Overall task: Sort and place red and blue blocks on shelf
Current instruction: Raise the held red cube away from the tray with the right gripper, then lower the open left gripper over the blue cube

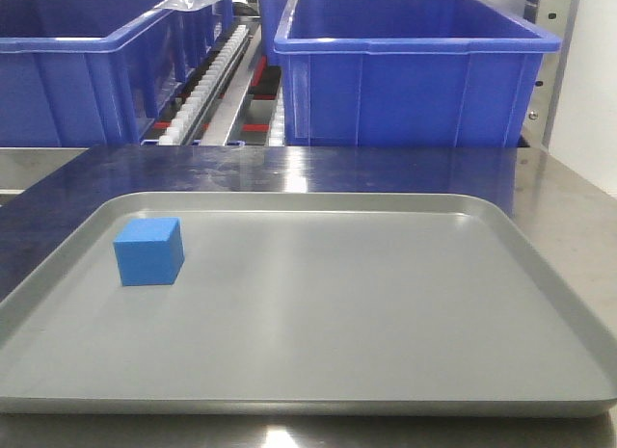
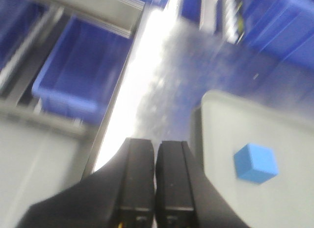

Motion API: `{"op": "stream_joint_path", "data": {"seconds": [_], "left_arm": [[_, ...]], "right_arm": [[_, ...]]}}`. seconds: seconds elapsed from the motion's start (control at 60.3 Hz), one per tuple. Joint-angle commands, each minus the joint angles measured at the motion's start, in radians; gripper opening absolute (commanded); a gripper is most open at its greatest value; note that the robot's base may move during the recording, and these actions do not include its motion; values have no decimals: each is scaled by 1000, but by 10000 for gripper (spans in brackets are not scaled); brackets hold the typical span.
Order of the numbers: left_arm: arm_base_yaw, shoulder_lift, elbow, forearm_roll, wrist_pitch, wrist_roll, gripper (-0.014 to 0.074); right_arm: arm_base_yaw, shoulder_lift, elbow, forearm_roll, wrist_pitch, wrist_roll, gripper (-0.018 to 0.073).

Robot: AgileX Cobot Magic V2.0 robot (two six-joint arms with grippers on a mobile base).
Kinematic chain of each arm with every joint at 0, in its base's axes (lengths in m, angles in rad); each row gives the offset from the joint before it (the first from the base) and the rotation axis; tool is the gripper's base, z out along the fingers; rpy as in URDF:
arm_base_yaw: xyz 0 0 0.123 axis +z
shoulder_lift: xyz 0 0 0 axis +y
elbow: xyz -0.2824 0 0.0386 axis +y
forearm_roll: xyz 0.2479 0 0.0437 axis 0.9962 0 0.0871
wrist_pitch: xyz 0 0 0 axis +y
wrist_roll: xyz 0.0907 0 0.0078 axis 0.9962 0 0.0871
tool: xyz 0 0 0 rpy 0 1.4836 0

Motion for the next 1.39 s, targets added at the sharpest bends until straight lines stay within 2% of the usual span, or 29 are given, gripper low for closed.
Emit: {"op": "stream_joint_path", "data": {"seconds": [0.0,0.099,0.166,0.282,0.365,0.447,0.497,0.646,0.845,0.978,1.027,1.193,1.375], "left_arm": [[-29,94,-76,24,-42,-11,127],[-91,189,-130,43,-32,-11,143],[-138,247,-164,41,-32,-11,190],[-223,345,-230,36,-16,-16,351],[-276,449,-312,47,55,-97,524],[-323,561,-403,90,160,-167,617],[-343,626,-460,112,207,-196,620],[-406,806,-603,113,301,-196,617],[-480,1010,-794,119,415,-245,617],[-512,1109,-900,170,510,-252,617],[-516,1140,-929,191,537,-281,617],[-520,1201,-967,197,552,-365,617],[-553,1224,-967,197,540,-399,617]], "right_arm": [[-6,10,-26,-6,-96,-7,67],[-6,10,-26,-6,-96,-7,67],[-6,10,-26,-6,-96,-7,67],[-6,10,-26,-6,-96,-7,67],[-6,10,-26,-6,-96,-7,67],[-6,10,-26,-6,-96,-7,67],[-6,10,-26,-6,-96,-7,67],[-6,10,-26,-6,-96,-7,67],[-6,10,-26,-6,-96,-7,67],[-6,10,-26,-6,-96,-7,67],[-6,10,-26,-6,-96,-7,67],[-6,10,-26,-6,-96,-7,67],[-6,10,-26,-6,-96,-7,67]]}}
